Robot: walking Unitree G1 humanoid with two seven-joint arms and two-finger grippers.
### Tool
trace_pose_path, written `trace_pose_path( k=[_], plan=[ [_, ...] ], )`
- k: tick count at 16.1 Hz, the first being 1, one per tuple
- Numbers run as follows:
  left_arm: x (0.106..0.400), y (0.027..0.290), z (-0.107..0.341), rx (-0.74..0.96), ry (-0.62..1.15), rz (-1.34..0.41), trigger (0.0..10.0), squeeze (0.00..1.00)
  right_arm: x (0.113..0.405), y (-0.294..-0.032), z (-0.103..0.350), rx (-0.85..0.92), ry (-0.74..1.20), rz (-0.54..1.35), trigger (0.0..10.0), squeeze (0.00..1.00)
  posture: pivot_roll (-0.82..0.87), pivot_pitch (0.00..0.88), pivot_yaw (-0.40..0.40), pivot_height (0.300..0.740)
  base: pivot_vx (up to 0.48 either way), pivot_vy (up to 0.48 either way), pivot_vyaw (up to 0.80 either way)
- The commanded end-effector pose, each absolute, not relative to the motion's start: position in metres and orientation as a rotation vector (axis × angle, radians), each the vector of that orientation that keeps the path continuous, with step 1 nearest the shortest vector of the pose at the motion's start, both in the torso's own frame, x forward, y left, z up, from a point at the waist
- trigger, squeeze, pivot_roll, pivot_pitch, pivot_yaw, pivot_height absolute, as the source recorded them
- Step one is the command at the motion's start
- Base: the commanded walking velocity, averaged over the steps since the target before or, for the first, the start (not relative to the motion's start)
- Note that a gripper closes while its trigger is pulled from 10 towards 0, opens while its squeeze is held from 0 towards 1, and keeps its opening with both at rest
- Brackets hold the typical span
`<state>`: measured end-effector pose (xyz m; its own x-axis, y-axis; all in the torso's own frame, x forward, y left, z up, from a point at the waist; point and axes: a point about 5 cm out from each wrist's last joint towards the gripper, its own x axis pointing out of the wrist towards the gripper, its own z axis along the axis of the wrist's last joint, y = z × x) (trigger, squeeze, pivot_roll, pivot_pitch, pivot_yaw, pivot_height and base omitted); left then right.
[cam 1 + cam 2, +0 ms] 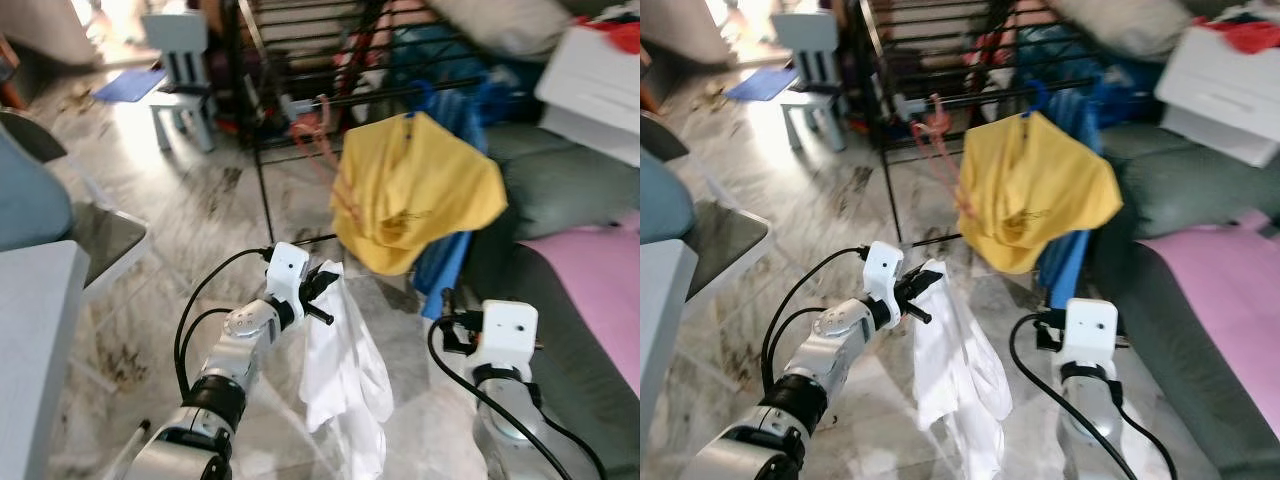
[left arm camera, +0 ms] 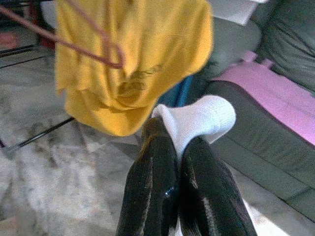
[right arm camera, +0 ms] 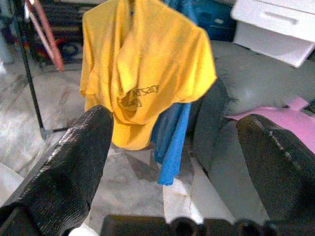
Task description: Hang hanger
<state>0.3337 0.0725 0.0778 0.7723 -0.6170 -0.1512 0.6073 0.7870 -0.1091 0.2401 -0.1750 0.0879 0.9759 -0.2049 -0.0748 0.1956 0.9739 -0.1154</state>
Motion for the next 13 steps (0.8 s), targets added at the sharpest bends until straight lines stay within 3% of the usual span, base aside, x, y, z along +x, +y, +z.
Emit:
trace_pose_path(
  k=[1, 3, 6, 13],
  plan=[
    [0.3392, 0.0762, 0.0853, -0.041, 0.148, -0.641, 10.0, 0.00, 0.2397, -0.1750, 0.0904, -0.110, 0.079, -0.199, 10.0, 0.00, -0.05, 0.000, 0.003, 0.740, 0.375, 0.000, 0.00],
    [0.3400, 0.0764, 0.0860, -0.040, 0.142, -0.637, 10.0, 0.00, 0.2395, -0.1744, 0.0911, -0.120, 0.073, -0.192, 10.0, 0.00, -0.05, 0.000, 0.004, 0.740, 0.388, 0.000, 0.00],
    [0.3403, 0.0757, 0.0862, -0.042, 0.139, -0.638, 10.0, 0.00, 0.2391, -0.1713, 0.0910, -0.123, 0.071, -0.185, 10.0, 0.00, -0.05, 0.000, 0.005, 0.740, 0.400, 0.000, 0.54],
    [0.3402, 0.0716, 0.0849, -0.051, 0.144, -0.638, 10.0, 0.00, 0.2407, -0.1740, 0.0918, -0.133, 0.071, -0.178, 10.0, 0.00, -0.06, 0.000, 0.003, 0.740, 0.373, 0.302, 0.00]
  ],
)
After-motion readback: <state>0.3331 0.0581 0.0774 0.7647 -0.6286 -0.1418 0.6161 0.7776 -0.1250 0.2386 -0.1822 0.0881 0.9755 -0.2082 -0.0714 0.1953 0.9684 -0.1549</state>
